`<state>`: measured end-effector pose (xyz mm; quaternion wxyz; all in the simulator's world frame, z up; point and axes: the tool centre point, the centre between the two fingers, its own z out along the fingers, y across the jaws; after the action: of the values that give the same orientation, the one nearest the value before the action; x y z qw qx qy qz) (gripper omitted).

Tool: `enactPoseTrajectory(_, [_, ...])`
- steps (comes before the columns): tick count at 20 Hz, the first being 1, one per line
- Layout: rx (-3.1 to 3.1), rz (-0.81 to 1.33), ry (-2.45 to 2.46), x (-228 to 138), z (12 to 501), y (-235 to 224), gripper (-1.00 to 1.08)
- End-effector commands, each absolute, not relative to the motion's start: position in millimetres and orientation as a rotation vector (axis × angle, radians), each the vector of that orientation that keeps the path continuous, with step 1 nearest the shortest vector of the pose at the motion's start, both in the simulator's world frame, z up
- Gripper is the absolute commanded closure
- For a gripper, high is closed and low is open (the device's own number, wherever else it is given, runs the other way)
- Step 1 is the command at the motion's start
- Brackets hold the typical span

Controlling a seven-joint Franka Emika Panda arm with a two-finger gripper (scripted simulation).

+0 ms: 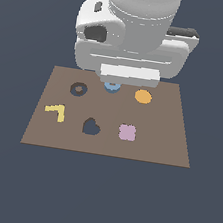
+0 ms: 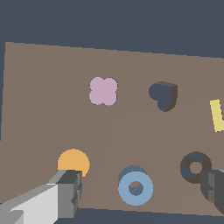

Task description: Insert a designated object into the corresponding slot on a board.

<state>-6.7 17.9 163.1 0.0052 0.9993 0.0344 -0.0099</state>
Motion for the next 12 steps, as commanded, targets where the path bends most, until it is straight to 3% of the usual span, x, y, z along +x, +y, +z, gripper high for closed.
enactPoseTrajectory(1, [3.129,-0.031,0.108,-7,163,18,-0.92])
enactPoseTrajectory(12, [3.133,-0.025,0.031,-25,140,10,-0.92])
